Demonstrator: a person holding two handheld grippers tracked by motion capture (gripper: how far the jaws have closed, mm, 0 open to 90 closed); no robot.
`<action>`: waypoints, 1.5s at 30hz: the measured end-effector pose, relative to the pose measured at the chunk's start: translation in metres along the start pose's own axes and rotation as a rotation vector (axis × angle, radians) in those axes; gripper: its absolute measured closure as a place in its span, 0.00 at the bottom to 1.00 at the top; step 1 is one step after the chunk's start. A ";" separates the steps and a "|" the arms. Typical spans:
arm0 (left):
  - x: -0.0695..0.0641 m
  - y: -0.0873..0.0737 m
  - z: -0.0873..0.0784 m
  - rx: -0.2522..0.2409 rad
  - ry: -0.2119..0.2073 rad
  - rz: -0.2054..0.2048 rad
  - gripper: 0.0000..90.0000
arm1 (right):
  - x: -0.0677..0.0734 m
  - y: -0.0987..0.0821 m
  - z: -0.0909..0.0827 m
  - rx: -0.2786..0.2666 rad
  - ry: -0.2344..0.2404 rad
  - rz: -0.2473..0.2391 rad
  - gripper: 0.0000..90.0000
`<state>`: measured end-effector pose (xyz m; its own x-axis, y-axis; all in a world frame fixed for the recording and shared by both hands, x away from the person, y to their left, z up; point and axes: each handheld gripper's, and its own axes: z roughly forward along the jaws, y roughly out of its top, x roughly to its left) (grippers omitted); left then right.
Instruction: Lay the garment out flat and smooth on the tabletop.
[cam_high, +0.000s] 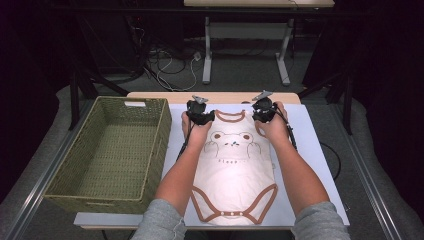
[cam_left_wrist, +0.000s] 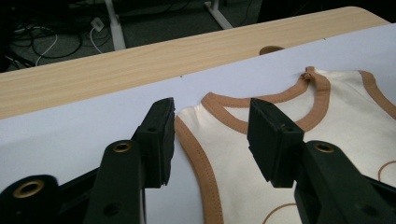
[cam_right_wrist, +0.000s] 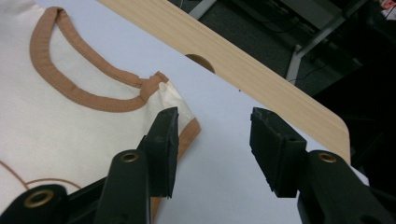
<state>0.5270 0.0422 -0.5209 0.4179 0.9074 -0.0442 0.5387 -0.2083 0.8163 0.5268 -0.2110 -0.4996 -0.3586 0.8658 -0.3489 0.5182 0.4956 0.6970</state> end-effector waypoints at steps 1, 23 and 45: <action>0.001 0.000 -0.001 -0.002 0.000 -0.004 0.55 | 0.000 -0.001 -0.001 0.000 0.007 0.008 0.55; 0.017 -0.009 -0.040 -0.047 -0.099 -0.136 0.46 | -0.008 -0.023 -0.031 -0.062 0.132 0.166 0.37; 0.041 -0.032 -0.045 0.029 -0.139 -0.368 0.19 | -0.027 -0.051 -0.033 -0.001 0.196 0.367 0.24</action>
<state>0.4941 0.1030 -0.5227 0.2870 0.8655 -0.4106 0.6905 0.1102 0.7149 0.4849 -0.2620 -0.5051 -0.2910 0.9555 0.0487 0.6382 0.1560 0.7539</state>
